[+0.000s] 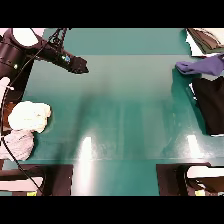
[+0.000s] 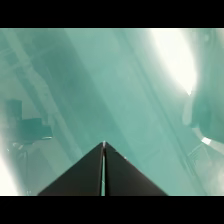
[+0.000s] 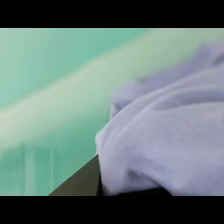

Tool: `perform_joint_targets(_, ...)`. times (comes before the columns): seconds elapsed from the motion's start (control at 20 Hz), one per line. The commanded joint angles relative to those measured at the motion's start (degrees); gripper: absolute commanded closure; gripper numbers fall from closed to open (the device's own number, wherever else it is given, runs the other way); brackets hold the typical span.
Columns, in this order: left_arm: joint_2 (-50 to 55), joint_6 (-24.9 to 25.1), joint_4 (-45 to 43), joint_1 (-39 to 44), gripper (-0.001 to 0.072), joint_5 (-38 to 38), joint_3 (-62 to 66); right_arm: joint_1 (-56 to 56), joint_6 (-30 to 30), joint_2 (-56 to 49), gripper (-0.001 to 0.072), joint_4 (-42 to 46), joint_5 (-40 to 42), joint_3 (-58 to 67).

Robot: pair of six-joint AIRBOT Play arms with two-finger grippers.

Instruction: Fold the shirts.

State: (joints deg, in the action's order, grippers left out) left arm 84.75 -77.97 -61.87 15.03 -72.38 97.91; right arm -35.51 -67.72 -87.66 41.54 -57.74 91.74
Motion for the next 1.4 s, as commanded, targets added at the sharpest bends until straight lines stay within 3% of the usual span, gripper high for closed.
perform_joint_targets(0.0, 0.0, 0.0, -0.1, 0.5, 0.0685, 0.3, 0.0, -0.9, 3.9, 3.1, 0.0697, -2.7, 5.6, 0.0)
perform_joint_targets(0.3, 0.0, 0.0, -0.1, 0.5, 0.0685, 0.3, 0.0, -5.1, 4.0, 10.7, 0.0697, -0.8, 4.1, 0.0)
perform_joint_targets(0.6, 0.0, 0.4, -0.1, 0.5, 0.0685, 0.2, 0.0, -10.4, 4.1, 14.5, 0.0696, 0.1, -9.3, 0.0)
perform_joint_targets(0.85, 0.0, 0.5, -0.3, 0.5, 0.0685, 0.2, 0.0, -10.8, -4.7, 19.0, 0.0693, 18.0, -17.9, -1.6)
perform_joint_targets(1.2, 0.0, 2.0, -0.7, 0.5, 0.0685, -0.3, 0.0, -10.8, -17.8, 27.3, 0.0677, 43.5, -22.4, -17.4)
perform_joint_targets(1.25, 0.0, 2.0, -0.7, 0.5, 0.0685, -0.3, 0.0, -10.8, -19.0, 28.1, 0.0554, 45.9, -22.9, -19.1)
perform_joint_targets(1.3, 0.0, 2.0, -0.7, 0.5, 0.0685, -0.3, 0.0, -10.8, -19.4, 28.7, 0.0362, 47.6, -23.6, -20.8)
perform_joint_targets(1.35, 0.0, 2.0, -0.7, 0.5, 0.0685, -0.3, 0.0, -10.8, -19.5, 29.0, 0.0231, 48.7, -24.0, -22.1)
